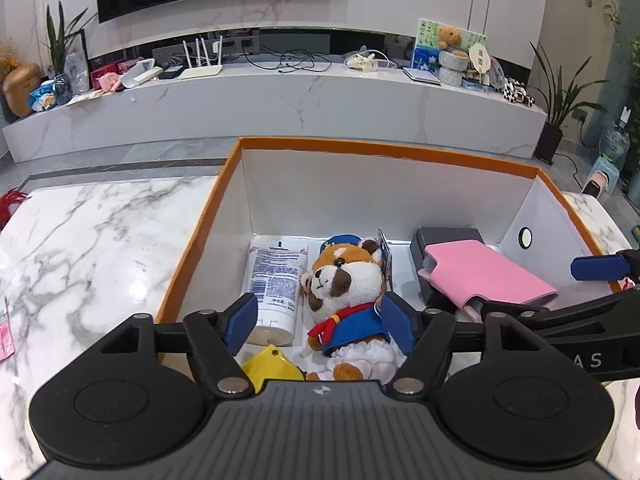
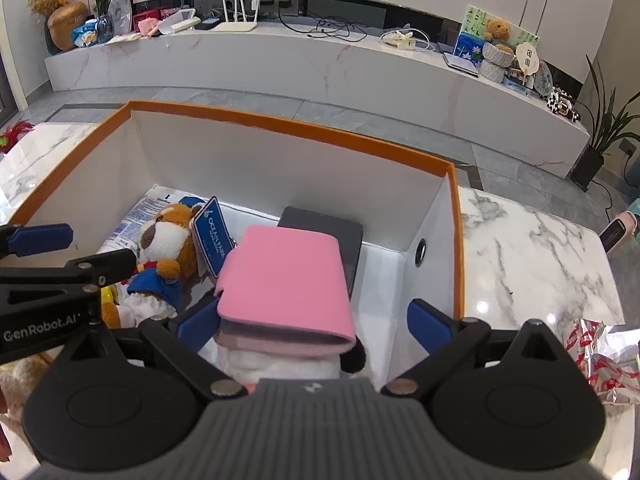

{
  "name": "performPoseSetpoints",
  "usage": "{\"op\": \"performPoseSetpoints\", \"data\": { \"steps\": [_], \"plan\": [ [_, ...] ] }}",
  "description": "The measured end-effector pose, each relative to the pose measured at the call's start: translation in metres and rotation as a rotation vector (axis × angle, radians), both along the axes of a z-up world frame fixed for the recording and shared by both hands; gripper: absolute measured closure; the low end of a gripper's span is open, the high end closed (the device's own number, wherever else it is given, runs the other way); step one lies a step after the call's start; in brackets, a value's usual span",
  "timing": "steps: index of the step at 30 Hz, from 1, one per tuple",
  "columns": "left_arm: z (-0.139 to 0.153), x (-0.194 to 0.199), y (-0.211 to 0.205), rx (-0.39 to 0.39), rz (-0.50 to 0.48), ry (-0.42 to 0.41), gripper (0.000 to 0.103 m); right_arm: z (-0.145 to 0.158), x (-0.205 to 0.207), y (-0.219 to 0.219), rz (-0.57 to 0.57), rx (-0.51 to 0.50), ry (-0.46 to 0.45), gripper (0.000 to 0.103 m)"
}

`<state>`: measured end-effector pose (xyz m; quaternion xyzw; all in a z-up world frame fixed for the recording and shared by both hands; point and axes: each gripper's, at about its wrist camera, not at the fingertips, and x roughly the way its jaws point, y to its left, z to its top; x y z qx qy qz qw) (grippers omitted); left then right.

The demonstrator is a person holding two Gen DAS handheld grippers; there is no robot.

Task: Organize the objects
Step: 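Withdraw both grippers from the box back toward the table items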

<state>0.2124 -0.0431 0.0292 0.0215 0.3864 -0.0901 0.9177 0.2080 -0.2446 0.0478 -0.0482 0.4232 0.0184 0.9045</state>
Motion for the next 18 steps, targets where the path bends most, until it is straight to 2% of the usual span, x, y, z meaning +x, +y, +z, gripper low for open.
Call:
{"op": "performPoseSetpoints", "data": {
  "steps": [4,18],
  "plan": [
    [0.005,-0.006,0.002,0.006,0.003,-0.013,0.014,0.003,-0.010,-0.003,-0.004,0.015,-0.025,0.003],
    [0.018,-0.036,0.003,0.010,-0.003,-0.042,0.010,0.016,-0.053,-0.001,-0.014,0.010,-0.102,0.002]
  ]
}}
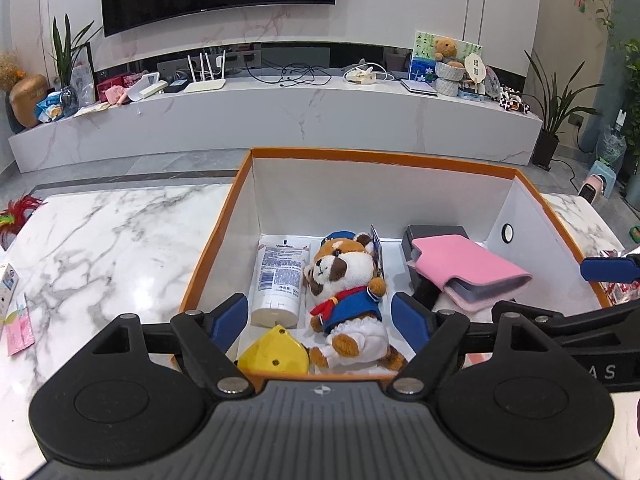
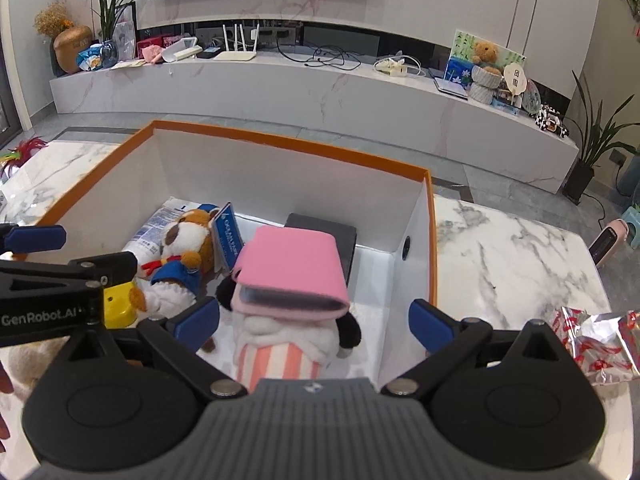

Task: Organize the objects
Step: 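Withdraw both grippers from the box back toward the table items, then grasp the crocheted bunny plush with left gripper while right gripper grasps the orange crocheted ball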

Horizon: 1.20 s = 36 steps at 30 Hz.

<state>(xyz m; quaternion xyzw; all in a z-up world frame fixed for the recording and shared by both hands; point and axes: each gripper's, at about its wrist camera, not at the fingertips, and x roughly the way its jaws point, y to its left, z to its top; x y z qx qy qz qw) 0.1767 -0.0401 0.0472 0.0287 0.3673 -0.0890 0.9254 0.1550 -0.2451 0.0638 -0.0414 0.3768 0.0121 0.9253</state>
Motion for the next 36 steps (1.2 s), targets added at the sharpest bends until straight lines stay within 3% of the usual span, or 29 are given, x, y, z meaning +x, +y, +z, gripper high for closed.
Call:
{"op": "performPoseSetpoints", "data": {
  "steps": [8,13,19,24,29,36],
  "plan": [
    [0.010,-0.041,0.005,0.020,0.002,-0.043,0.006,0.010,-0.047,0.005,-0.031,0.042,-0.056,0.001],
    [0.018,-0.072,0.018,-0.016,0.006,-0.077,0.006,0.011,-0.082,0.009,-0.037,0.052,-0.080,0.001],
    [-0.003,-0.103,0.044,-0.023,0.012,-0.044,0.005,-0.014,-0.118,0.002,-0.053,0.114,-0.025,0.001],
    [-0.023,-0.104,0.058,-0.007,-0.012,-0.004,0.005,-0.042,-0.130,-0.008,-0.086,0.144,0.025,0.001],
    [-0.034,-0.102,0.055,0.033,-0.038,0.005,0.005,-0.055,-0.126,-0.004,-0.035,0.141,0.052,0.001],
    [-0.047,-0.094,0.052,0.005,-0.046,0.044,0.005,-0.060,-0.122,0.022,0.111,0.093,0.038,0.001]
  ]
}}
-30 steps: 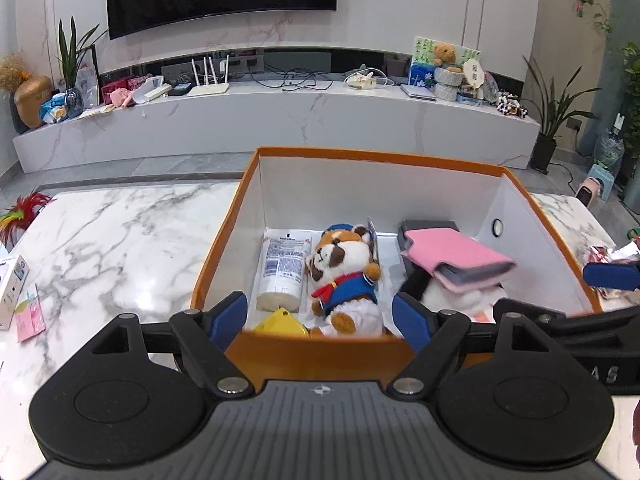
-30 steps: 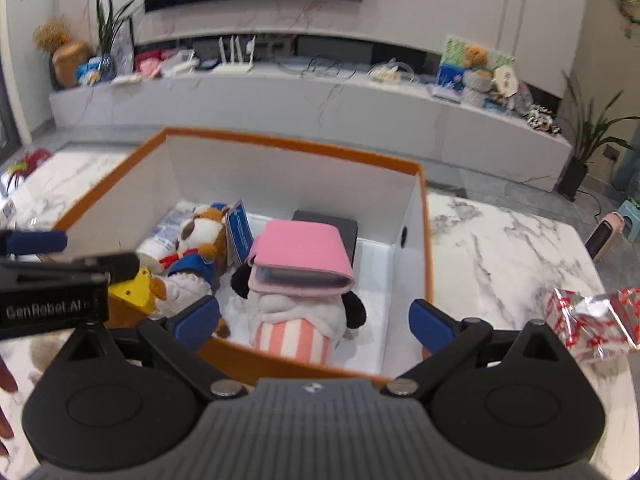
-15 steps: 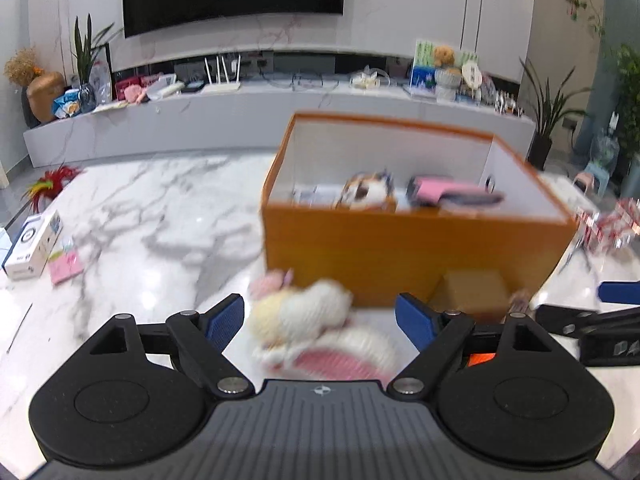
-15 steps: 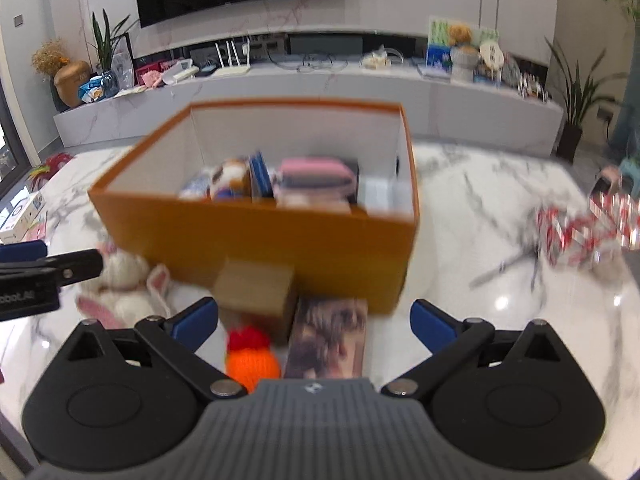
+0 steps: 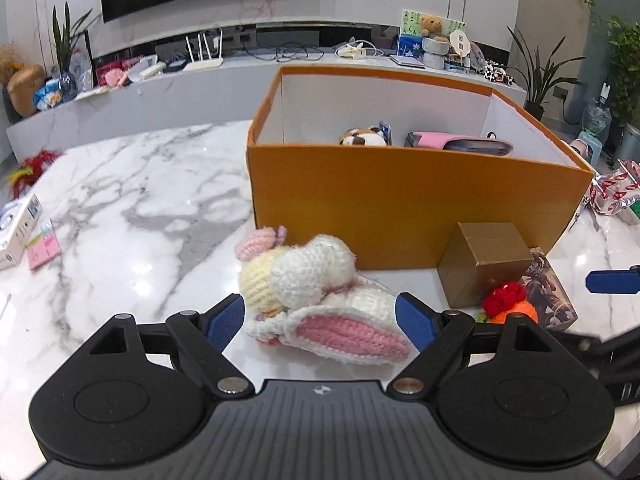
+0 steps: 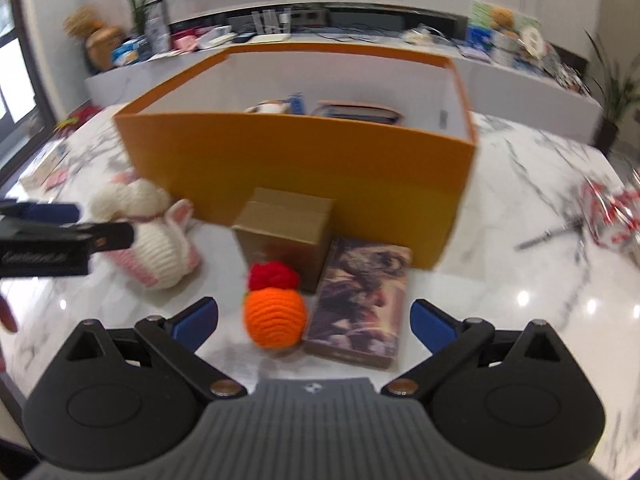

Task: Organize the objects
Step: 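Grasp the crocheted bunny plush with left gripper while right gripper grasps the orange crocheted ball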

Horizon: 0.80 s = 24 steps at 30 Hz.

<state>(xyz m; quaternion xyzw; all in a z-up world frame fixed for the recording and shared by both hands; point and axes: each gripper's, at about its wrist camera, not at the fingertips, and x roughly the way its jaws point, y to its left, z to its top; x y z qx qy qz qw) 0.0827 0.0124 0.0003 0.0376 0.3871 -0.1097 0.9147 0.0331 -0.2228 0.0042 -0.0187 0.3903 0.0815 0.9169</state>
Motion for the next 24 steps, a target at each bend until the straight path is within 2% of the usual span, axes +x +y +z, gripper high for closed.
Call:
{"op": "performPoseSetpoints", "data": {
  "steps": [3,5,7,15,19,24],
  "plan": [
    [-0.006,0.003,0.000,-0.008,0.018,0.019,0.005,-0.002,0.001,0.007,0.033,0.014,-0.028,0.004],
    [-0.008,0.004,0.000,-0.004,0.025,0.016,0.004,-0.004,0.004,0.009,0.048,0.051,-0.032,0.014],
    [-0.009,0.004,0.000,-0.007,0.029,0.015,0.003,-0.007,0.007,0.011,0.066,0.088,-0.023,0.018],
    [-0.008,0.006,0.001,-0.015,0.032,0.005,0.003,-0.016,0.012,0.020,0.121,0.152,-0.011,0.018],
    [-0.006,0.006,0.004,-0.029,0.043,0.021,0.003,-0.022,0.017,0.020,0.132,0.213,0.026,0.020],
    [-0.007,0.010,0.009,-0.062,0.062,0.025,0.003,-0.029,0.020,0.029,0.118,0.158,0.034,0.024]
  ]
}}
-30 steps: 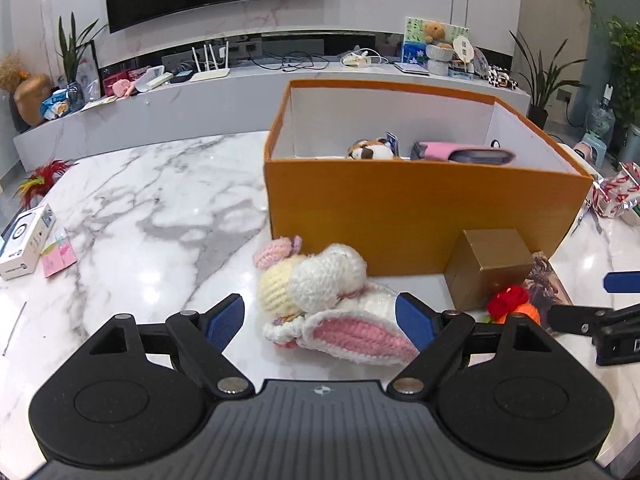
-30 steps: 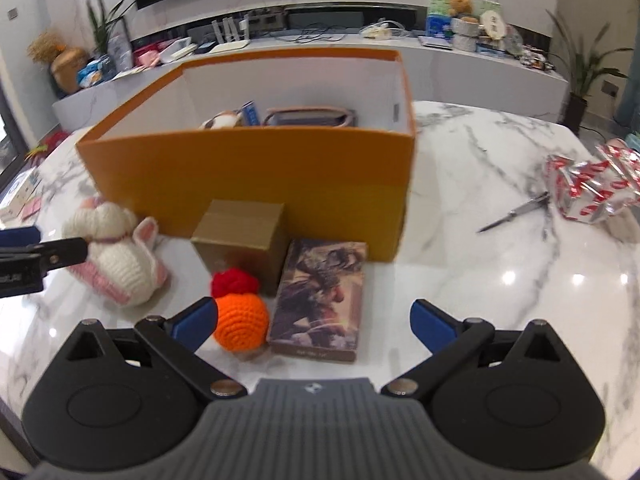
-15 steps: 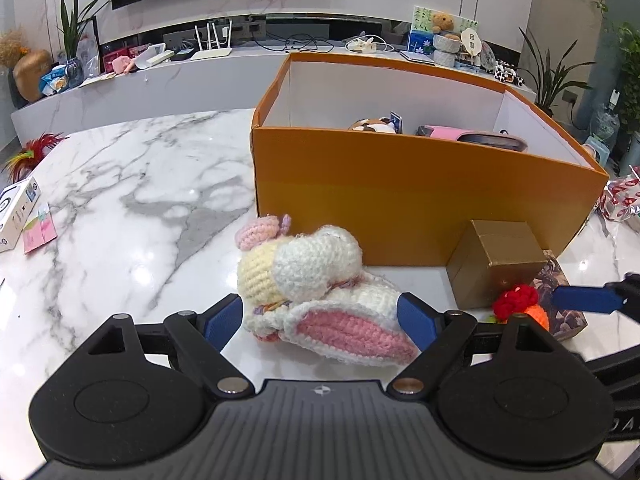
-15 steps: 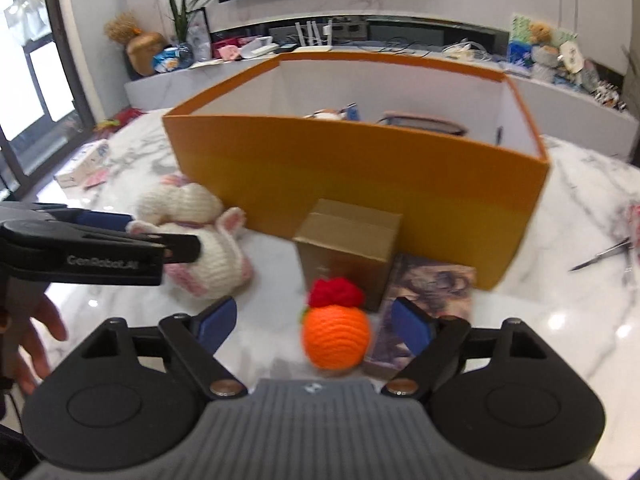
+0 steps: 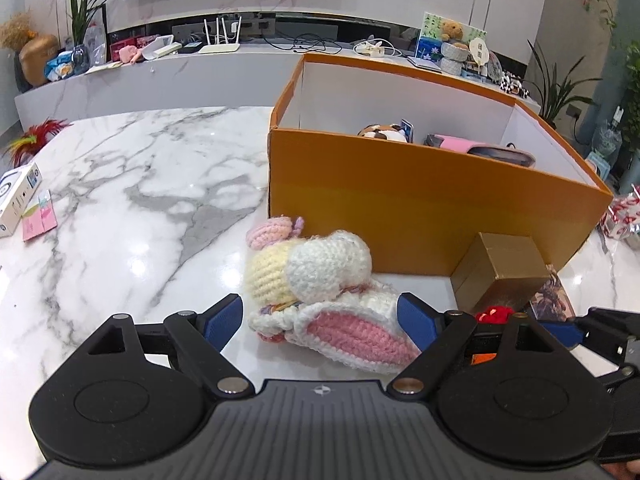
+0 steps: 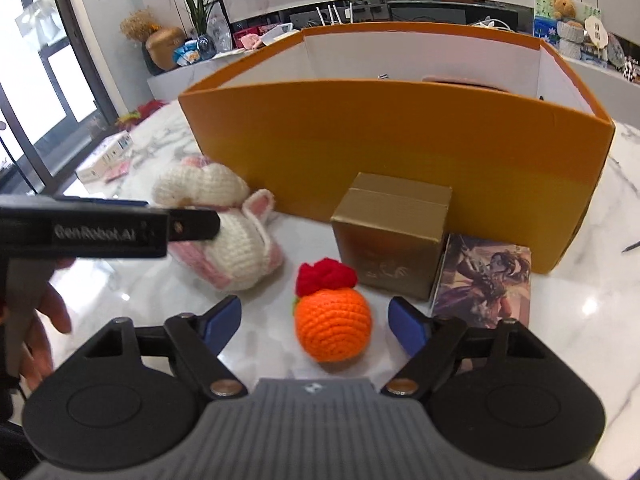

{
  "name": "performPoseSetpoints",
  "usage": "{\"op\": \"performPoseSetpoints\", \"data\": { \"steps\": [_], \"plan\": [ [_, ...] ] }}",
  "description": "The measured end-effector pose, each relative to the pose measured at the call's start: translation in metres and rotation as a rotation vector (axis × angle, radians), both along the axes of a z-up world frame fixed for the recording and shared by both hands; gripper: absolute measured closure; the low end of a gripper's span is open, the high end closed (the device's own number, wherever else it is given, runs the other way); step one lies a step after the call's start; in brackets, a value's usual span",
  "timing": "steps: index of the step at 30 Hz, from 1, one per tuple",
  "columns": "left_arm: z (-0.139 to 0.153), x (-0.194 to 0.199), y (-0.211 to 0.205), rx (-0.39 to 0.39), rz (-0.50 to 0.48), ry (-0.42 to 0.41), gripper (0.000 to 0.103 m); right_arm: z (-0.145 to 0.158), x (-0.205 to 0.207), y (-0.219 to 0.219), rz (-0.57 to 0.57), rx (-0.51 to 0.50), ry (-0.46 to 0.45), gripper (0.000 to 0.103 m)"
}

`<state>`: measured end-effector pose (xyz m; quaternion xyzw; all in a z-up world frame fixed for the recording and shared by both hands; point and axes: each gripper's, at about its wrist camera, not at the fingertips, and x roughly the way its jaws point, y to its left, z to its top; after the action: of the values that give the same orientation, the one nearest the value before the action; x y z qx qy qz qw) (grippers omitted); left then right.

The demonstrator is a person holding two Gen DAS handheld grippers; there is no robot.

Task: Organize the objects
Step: 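Grasp the crocheted bunny plush with left gripper while right gripper grasps the orange crocheted ball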

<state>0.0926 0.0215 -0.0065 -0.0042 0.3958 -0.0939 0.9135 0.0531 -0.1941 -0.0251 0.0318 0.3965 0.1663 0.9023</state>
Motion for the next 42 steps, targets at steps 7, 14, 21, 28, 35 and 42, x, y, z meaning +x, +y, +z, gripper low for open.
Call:
{"op": "performPoseSetpoints", "data": {
  "steps": [7,14,21,28,35,42],
  "plan": [
    [-0.010,0.014,-0.003,-0.043,0.047,-0.004,0.002,-0.006,0.001,0.003,-0.020,-0.022,0.027,0.032],
    [-0.026,0.026,0.010,-0.243,0.110,0.125,0.002,-0.009,0.003,0.007,-0.021,-0.031,0.016,0.035],
    [-0.031,0.024,0.014,-0.274,0.134,0.128,0.003,-0.011,0.001,0.016,-0.003,-0.090,-0.006,0.035],
    [-0.028,0.019,-0.001,-0.167,0.120,0.117,0.013,-0.015,0.003,0.023,-0.009,-0.142,-0.024,0.034],
    [-0.025,0.019,-0.002,-0.149,0.118,0.132,0.017,-0.017,0.004,0.027,0.008,-0.185,-0.034,0.032],
    [-0.024,0.019,-0.004,-0.108,0.113,0.132,0.017,-0.011,0.008,0.003,-0.070,-0.094,-0.017,0.060]
  ]
}}
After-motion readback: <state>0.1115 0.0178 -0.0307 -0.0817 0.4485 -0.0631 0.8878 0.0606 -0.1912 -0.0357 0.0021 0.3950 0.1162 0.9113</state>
